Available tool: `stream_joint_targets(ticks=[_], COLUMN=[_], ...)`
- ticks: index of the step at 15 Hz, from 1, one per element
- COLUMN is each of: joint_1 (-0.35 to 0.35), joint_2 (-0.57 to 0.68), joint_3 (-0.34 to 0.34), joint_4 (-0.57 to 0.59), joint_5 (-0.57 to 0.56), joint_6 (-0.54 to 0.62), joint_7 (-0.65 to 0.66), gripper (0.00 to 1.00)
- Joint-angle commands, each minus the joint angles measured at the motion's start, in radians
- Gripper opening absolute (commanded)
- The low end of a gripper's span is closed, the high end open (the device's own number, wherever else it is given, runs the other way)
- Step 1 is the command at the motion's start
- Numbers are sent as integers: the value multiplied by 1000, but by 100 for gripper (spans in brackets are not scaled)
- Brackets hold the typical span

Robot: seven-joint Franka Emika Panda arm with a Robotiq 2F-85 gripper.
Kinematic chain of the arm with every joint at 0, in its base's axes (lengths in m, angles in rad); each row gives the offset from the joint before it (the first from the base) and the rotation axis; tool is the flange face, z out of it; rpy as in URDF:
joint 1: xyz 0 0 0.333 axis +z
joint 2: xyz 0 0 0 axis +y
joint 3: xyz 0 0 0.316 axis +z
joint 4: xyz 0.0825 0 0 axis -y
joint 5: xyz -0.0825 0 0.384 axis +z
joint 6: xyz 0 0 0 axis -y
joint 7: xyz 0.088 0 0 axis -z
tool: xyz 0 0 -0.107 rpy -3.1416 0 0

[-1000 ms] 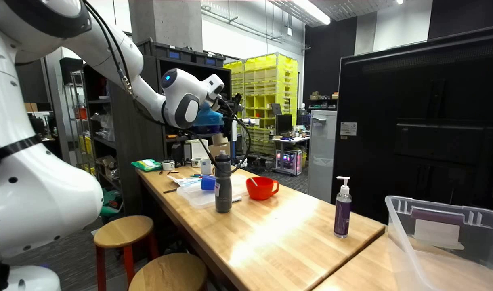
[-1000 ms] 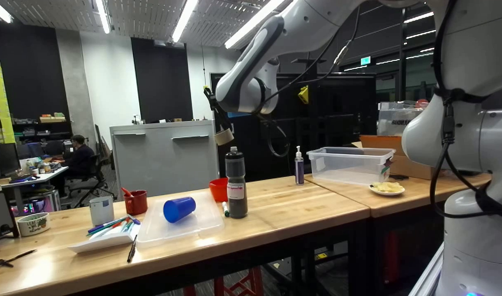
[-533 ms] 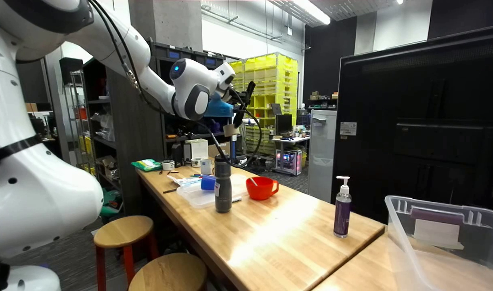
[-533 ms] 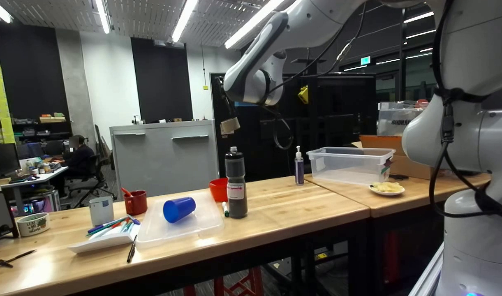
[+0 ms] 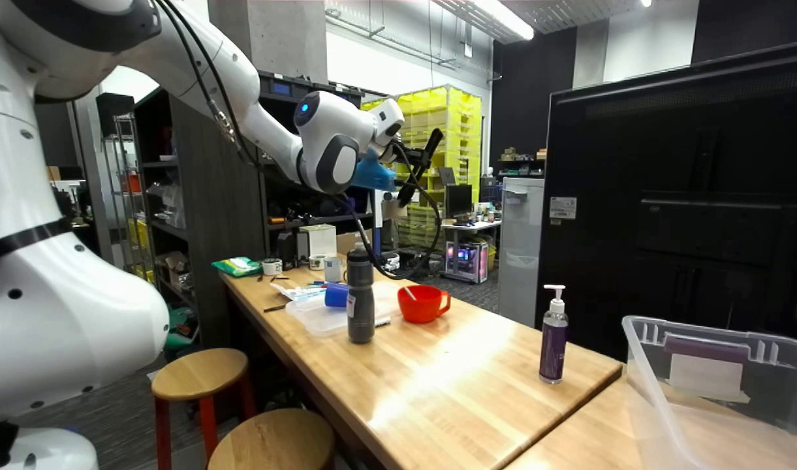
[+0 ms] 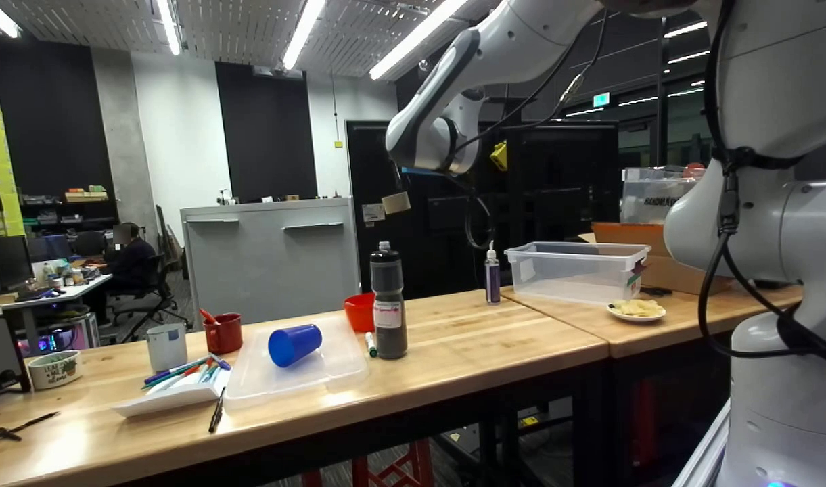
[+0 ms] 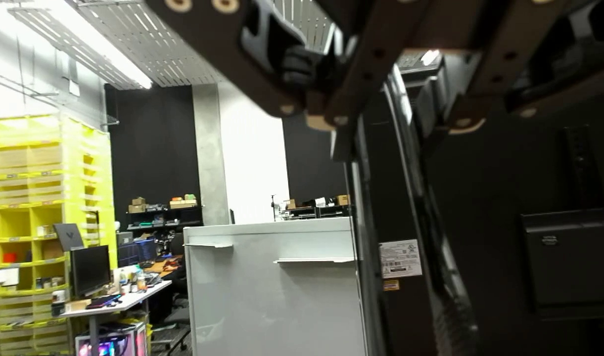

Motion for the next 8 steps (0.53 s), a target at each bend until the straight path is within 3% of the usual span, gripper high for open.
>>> stream_joint_targets(ticks=[1, 8], joint_1=[-63, -238], joint_2=[35, 66], joint_3=[33, 137], joint_4=[5, 4], joint_5=[-5, -27], joint_6=[-12, -18], joint_7=[37, 130], gripper=[8, 8])
